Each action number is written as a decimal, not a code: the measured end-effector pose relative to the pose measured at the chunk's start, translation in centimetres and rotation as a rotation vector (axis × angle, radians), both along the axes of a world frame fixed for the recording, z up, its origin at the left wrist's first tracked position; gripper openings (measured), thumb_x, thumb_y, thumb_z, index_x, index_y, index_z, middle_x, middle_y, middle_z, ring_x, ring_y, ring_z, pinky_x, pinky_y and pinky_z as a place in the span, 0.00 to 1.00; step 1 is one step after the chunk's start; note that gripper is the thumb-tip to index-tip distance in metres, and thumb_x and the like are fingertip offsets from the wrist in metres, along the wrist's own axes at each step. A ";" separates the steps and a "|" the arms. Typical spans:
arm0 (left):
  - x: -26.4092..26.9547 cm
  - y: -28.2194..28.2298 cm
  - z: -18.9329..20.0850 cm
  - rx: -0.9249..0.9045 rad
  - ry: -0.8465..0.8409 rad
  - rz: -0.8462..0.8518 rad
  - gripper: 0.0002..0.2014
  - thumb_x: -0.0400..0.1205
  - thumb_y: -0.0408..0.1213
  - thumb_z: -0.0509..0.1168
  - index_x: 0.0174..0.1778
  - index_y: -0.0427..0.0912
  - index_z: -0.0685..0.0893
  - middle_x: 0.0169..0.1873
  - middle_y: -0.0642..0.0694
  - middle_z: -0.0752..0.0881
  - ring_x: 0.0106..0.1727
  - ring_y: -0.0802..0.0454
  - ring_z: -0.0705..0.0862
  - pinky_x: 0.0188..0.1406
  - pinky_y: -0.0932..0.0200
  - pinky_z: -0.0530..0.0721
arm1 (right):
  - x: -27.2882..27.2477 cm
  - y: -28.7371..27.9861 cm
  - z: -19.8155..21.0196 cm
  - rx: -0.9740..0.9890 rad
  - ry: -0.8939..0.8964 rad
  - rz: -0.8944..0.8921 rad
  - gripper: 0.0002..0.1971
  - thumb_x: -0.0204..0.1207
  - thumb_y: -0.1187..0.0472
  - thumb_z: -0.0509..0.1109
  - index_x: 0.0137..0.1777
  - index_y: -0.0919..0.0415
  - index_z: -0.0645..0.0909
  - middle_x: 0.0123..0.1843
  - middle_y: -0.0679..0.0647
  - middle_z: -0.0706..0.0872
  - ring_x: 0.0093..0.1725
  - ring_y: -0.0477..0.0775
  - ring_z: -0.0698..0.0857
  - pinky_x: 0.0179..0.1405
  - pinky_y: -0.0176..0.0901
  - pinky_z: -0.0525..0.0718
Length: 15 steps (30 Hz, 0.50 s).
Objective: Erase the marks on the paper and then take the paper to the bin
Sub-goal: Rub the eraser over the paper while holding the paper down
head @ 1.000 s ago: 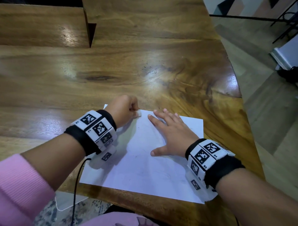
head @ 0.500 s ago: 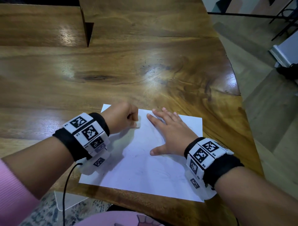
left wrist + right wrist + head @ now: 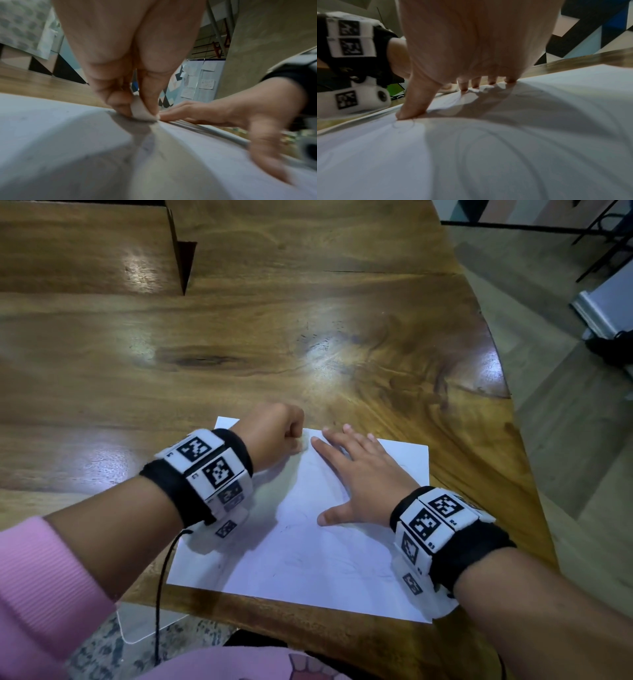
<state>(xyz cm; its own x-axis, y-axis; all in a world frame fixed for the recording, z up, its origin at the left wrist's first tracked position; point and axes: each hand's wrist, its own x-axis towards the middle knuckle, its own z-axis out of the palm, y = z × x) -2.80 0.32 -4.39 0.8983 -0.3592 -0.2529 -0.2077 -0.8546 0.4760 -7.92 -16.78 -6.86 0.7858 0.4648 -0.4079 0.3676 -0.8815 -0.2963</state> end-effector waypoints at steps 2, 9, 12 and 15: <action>-1.3 0.5 -0.3 0.027 0.104 -0.102 0.15 0.73 0.34 0.70 0.24 0.48 0.71 0.26 0.52 0.75 0.31 0.51 0.73 0.28 0.61 0.66 | 0.0 0.0 0.0 0.004 -0.001 -0.003 0.57 0.63 0.32 0.72 0.83 0.45 0.39 0.85 0.44 0.37 0.83 0.50 0.33 0.81 0.50 0.33; 0.4 -0.2 0.3 0.052 0.010 0.003 0.06 0.74 0.35 0.69 0.35 0.42 0.78 0.30 0.50 0.76 0.35 0.49 0.73 0.29 0.58 0.64 | 0.0 0.0 0.1 -0.007 -0.001 0.002 0.57 0.64 0.31 0.71 0.83 0.46 0.38 0.84 0.44 0.37 0.82 0.50 0.33 0.80 0.49 0.32; -1.3 0.3 0.0 0.088 0.142 -0.166 0.16 0.74 0.36 0.69 0.24 0.50 0.69 0.25 0.55 0.73 0.28 0.57 0.70 0.26 0.66 0.65 | 0.0 0.0 0.1 0.000 0.000 -0.004 0.57 0.64 0.32 0.71 0.83 0.45 0.38 0.84 0.43 0.37 0.82 0.49 0.33 0.80 0.49 0.32; -1.0 0.3 0.1 0.086 0.140 -0.143 0.11 0.73 0.37 0.70 0.29 0.48 0.74 0.27 0.54 0.74 0.31 0.55 0.75 0.29 0.62 0.66 | 0.0 0.0 0.2 0.003 0.002 -0.003 0.57 0.63 0.32 0.71 0.83 0.45 0.38 0.84 0.43 0.37 0.82 0.49 0.33 0.81 0.49 0.32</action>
<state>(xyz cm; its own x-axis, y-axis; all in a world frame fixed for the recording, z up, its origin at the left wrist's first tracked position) -3.76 0.59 -4.32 0.7940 -0.4521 -0.4064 -0.2667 -0.8598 0.4354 -7.97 -16.76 -6.71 0.7867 0.4635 -0.4078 0.3643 -0.8818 -0.2994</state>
